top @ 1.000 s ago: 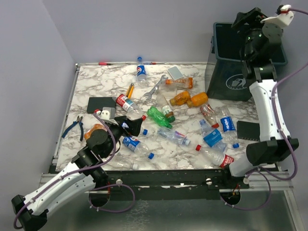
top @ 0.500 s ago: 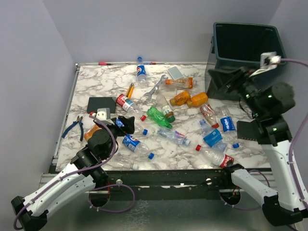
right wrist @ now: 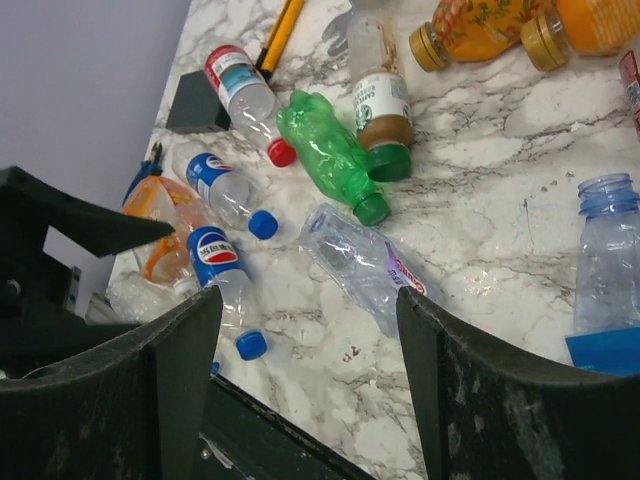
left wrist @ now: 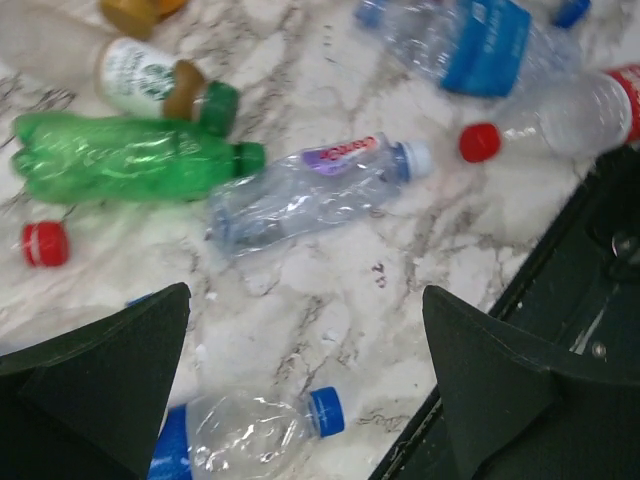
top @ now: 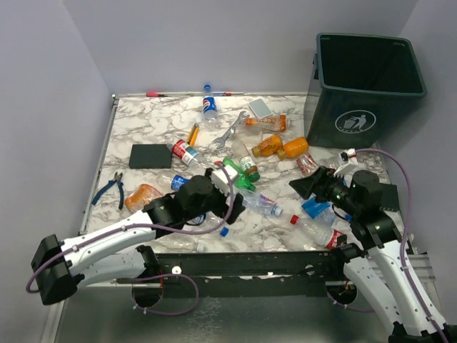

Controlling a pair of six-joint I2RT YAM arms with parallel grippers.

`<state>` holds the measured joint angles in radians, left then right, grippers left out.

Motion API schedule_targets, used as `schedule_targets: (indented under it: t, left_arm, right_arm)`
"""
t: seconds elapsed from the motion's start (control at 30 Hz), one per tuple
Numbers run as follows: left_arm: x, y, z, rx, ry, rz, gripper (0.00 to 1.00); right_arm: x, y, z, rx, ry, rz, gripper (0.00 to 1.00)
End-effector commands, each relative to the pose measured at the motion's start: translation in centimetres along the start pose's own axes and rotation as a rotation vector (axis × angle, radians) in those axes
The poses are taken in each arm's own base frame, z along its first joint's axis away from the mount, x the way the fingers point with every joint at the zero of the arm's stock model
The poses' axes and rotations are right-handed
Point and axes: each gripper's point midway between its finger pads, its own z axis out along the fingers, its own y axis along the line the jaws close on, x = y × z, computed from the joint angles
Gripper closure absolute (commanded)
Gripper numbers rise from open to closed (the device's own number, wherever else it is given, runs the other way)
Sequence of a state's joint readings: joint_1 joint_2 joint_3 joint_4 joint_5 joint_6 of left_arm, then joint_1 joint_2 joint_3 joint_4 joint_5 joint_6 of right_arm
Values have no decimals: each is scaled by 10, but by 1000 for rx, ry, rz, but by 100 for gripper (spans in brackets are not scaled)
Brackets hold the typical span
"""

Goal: Put the plastic bottles in the bin
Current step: Pick up the plastic bottle at the center of the board.

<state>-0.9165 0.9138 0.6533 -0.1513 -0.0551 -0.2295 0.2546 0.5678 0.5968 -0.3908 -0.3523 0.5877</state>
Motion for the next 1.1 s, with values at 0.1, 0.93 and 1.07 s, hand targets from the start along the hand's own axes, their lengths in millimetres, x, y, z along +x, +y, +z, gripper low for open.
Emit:
schedule_targets:
  t: [0.1, 0.93, 1.07]
  left_arm:
    - [25, -68, 21, 158, 110, 604, 1]
    - [87, -65, 142, 173, 216, 1185, 40]
    - [91, -65, 150, 184, 227, 1160, 51]
  right_arm:
    - [6, -16, -7, 86, -23, 46, 26]
    - [-14, 1, -33, 70, -113, 20, 25]
    - [-22, 8, -38, 60, -125, 12, 25]
